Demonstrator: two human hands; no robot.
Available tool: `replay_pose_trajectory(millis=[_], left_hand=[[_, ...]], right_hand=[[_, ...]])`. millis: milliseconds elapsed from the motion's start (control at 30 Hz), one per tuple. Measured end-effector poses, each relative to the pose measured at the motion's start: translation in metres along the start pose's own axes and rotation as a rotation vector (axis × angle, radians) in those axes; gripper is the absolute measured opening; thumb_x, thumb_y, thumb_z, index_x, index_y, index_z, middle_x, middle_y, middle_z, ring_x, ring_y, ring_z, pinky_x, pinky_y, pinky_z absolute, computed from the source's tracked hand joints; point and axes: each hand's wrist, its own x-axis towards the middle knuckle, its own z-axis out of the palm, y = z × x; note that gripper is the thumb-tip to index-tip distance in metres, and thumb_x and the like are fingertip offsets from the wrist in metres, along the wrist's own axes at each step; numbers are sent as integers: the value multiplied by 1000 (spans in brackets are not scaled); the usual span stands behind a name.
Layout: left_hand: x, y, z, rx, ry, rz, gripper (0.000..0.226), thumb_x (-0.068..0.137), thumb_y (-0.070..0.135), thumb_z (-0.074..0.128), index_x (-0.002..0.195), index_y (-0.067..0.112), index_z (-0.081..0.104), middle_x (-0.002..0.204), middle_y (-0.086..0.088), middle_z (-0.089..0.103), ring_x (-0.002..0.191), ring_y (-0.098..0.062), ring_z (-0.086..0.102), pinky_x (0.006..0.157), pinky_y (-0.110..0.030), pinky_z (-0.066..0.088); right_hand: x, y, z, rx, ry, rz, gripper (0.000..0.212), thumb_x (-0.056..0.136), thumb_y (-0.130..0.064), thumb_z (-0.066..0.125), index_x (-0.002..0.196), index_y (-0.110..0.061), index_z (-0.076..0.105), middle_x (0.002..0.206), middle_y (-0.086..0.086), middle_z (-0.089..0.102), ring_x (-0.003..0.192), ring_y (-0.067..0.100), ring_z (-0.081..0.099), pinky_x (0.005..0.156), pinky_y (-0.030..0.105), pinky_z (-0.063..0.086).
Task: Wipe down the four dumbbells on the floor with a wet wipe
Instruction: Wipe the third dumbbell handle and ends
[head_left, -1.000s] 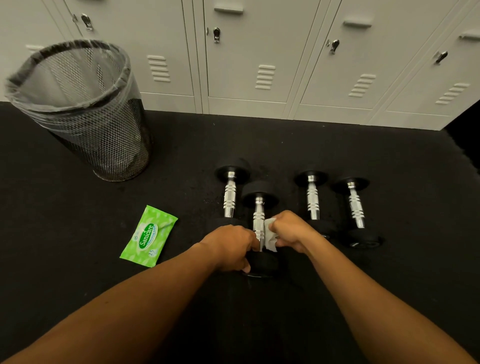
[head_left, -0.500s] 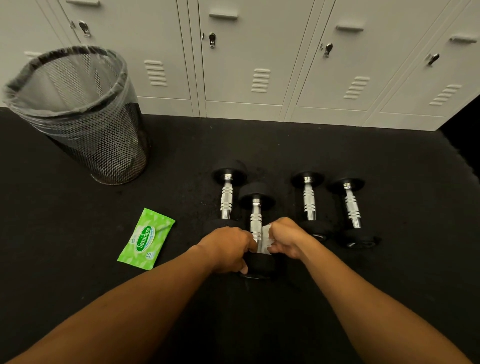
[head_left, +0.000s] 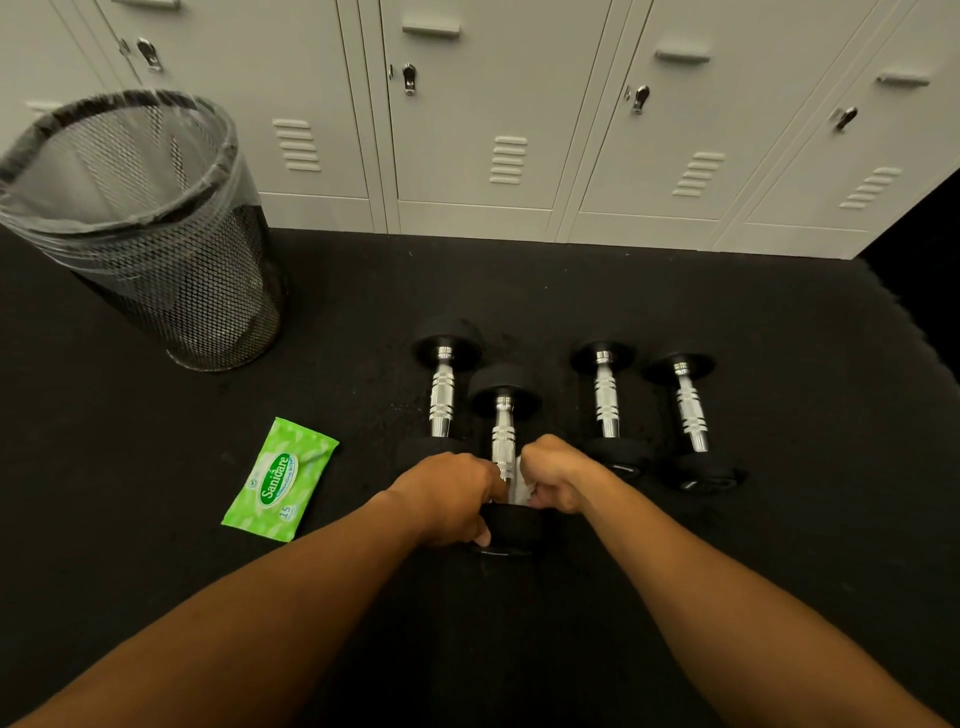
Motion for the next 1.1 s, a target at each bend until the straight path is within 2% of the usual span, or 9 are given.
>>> replay_pose_trajectory(millis=[133, 333, 433, 600, 733, 867, 967, 1033, 1100], left_hand=[[-1, -1, 0, -23, -17, -1, 48, 82, 32, 79, 127, 30, 64, 124, 8, 61, 112, -17, 59, 98, -41, 51], [1, 1, 1, -21, 7, 5, 51, 80, 34, 79, 128, 33, 63, 126, 8, 61, 111, -19, 60, 97, -44, 51], [4, 2, 0, -33, -6, 15, 49, 80, 34, 80, 127, 32, 64, 124, 7, 61, 109, -19, 60, 96, -44, 52], [8, 5, -8, -28, -38, 31, 47, 79, 32, 82, 123, 28, 67, 118, 3, 65, 106, -18, 61, 90, -36, 50], [11, 5, -16, -16, -66, 24, 47, 77, 30, 85, 120, 24, 68, 112, 3, 66, 93, -12, 56, 76, -28, 40], [9, 1, -16, -79, -58, -4, 48, 74, 26, 88, 118, 23, 68, 111, 4, 67, 96, -14, 60, 76, -26, 43], [5, -2, -12, -190, -1, -22, 44, 75, 22, 87, 116, 24, 70, 105, 7, 68, 98, -12, 64, 82, -25, 49], [2, -5, -8, -261, 31, -23, 39, 77, 15, 85, 113, 26, 72, 96, 13, 67, 95, -7, 65, 81, -21, 49], [-1, -6, -5, -307, 53, -4, 38, 77, 9, 83, 111, 25, 74, 90, 15, 67, 91, -2, 65, 75, -13, 45]], right_hand=[[-11, -10, -16, -55, -4, 2, 29, 89, 16, 31, 79, 2, 54, 76, 17, 57, 70, 28, 61, 63, 39, 55], [9, 2, 2, -58, 12, 40, 40, 84, 16, 36, 103, 2, 68, 104, 23, 70, 97, 33, 69, 91, 42, 55], [12, 4, 3, -40, 23, 52, 39, 84, 17, 37, 95, -3, 68, 112, 24, 69, 106, 36, 68, 95, 43, 55], [0, -3, -6, -83, 15, 31, 32, 81, 14, 35, 80, -3, 62, 87, 19, 62, 89, 32, 59, 76, 38, 43], [-11, -11, -16, -107, -15, 13, 26, 83, 15, 39, 77, -2, 57, 76, 15, 55, 75, 28, 58, 68, 36, 48], [-13, -19, -32, -80, 29, -58, 20, 76, 13, 43, 88, 2, 55, 90, 16, 44, 82, 33, 50, 66, 39, 45], [-10, -22, -38, -337, 198, -207, 23, 85, 0, 44, 95, 2, 65, 82, 14, 54, 76, 29, 54, 61, 31, 42], [-7, -15, -39, -561, 300, -391, 30, 87, -6, 49, 105, -8, 73, 90, 13, 67, 89, 32, 64, 71, 32, 48], [-7, -1, -39, -703, 308, -495, 55, 85, -3, 48, 132, -26, 62, 117, 12, 69, 107, 32, 65, 85, 33, 51]])
